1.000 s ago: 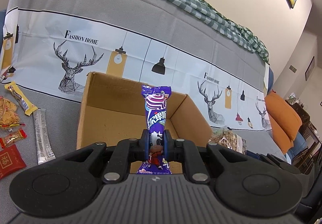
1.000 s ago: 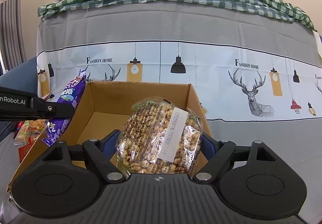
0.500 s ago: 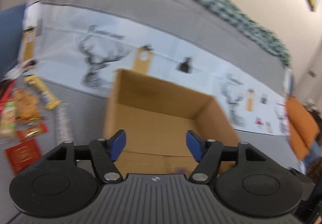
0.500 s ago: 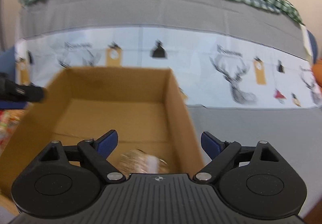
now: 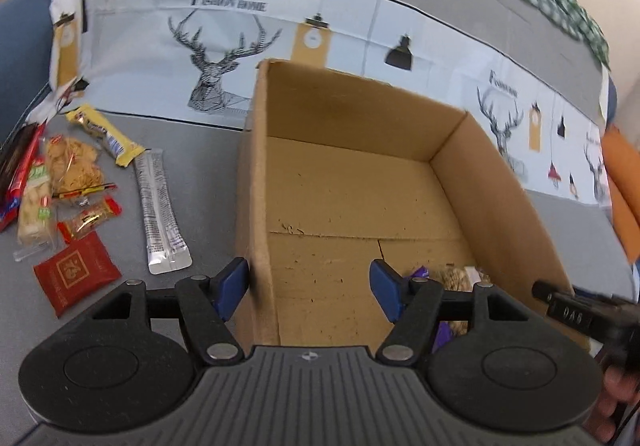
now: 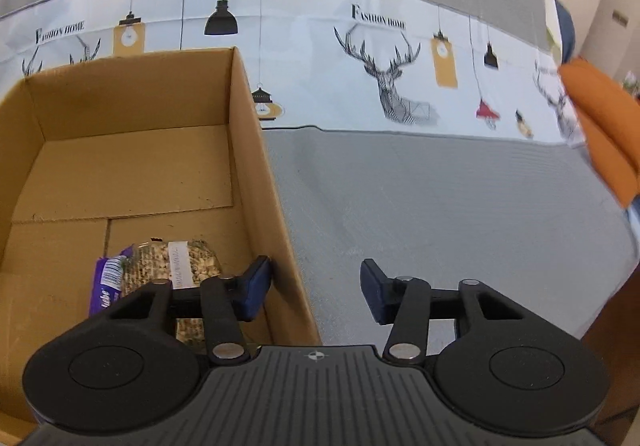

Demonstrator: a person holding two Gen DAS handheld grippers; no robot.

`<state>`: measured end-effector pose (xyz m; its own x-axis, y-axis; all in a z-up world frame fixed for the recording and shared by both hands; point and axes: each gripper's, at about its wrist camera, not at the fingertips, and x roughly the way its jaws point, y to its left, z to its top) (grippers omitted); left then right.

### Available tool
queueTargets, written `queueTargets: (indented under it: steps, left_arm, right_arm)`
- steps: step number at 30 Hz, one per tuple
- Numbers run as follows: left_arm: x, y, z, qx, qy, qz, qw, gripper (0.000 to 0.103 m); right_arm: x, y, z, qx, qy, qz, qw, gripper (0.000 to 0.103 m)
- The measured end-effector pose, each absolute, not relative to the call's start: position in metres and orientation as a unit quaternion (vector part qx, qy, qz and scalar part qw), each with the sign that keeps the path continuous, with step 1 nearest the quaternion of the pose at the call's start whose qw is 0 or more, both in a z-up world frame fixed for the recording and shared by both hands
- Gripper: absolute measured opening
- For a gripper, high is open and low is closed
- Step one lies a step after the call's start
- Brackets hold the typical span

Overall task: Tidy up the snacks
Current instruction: 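Open both grippers to drop the candy bar and nut bag into the box, then move both tools from the box back toward the snack pile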

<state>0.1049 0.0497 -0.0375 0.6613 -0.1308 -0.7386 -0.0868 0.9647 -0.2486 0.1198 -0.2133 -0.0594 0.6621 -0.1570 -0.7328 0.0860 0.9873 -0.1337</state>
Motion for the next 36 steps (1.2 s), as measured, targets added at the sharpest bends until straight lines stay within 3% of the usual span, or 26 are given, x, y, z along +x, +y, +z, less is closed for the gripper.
queueTargets:
  steps: [12, 15, 17, 19, 27, 36]
  left_arm:
    - [0.103, 0.038, -0.038, -0.113, 0.418, -0.042, 0.9, 0.071]
    - [0.102, 0.04, -0.039, -0.117, 0.416, -0.042, 0.901, 0.071]
    - [0.101, 0.041, -0.037, -0.115, 0.408, -0.038, 0.905, 0.071]
    - [0.098, 0.041, -0.033, -0.108, 0.396, -0.033, 0.911, 0.071]
    - [0.081, 0.037, -0.019, -0.096, 0.332, -0.04, 0.937, 0.071]
    - [0.067, 0.031, -0.02, -0.082, 0.313, -0.065, 0.944, 0.071]
  right_arm:
    - [0.12, -0.224, -0.058, -0.039, 0.408, -0.081, 0.908, 0.047]
    - [0.12, -0.225, -0.057, -0.036, 0.405, -0.083, 0.91, 0.053]
    - [0.119, -0.225, -0.054, -0.028, 0.395, -0.079, 0.915, 0.067]
    - [0.116, -0.224, -0.05, -0.027, 0.38, -0.076, 0.922, 0.071]
    - [0.106, -0.217, -0.038, -0.034, 0.344, -0.05, 0.937, 0.074]
    - [0.096, -0.206, -0.032, -0.032, 0.333, -0.014, 0.942, 0.075]
